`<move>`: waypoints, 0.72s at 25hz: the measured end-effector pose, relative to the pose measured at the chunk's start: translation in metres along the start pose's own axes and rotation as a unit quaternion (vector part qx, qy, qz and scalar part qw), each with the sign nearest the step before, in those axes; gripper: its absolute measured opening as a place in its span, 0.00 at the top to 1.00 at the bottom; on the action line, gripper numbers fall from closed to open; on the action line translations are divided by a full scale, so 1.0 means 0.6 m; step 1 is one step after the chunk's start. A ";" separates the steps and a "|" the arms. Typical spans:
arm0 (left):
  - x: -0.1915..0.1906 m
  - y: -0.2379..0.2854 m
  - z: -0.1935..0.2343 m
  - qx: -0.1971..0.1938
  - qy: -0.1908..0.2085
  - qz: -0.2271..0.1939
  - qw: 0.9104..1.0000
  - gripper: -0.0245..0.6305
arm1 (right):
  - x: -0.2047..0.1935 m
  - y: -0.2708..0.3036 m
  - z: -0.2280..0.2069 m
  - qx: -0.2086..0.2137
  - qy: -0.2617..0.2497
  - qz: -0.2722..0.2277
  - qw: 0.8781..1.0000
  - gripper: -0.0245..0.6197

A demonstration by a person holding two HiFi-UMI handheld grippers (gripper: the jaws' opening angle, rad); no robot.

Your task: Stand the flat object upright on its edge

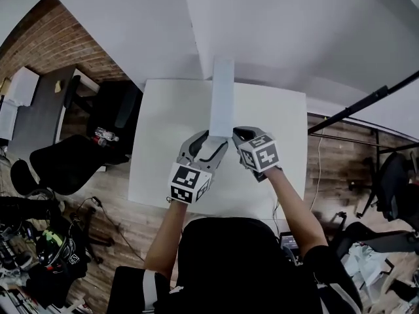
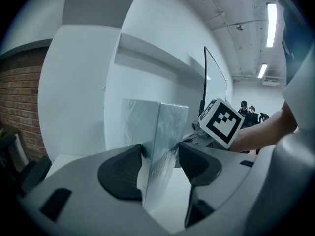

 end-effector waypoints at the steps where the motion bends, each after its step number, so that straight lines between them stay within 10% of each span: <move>1: 0.001 0.003 0.003 -0.002 0.001 -0.001 1.000 0.59 | 0.002 0.001 -0.002 -0.004 0.003 0.000 1.000 0.87; 18: 0.021 0.047 0.040 0.003 -0.006 -0.010 1.000 0.58 | 0.055 0.028 -0.045 -0.029 0.024 -0.012 0.999 0.88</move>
Point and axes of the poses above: the fingertips, and each gripper's own axes: y forward along the fingers, z to its left, x out of its top, the point moved 7 cm from there along -y, backward along the fingers, and after that the axes turned 8 degrees about z, right-handed, at the moved point
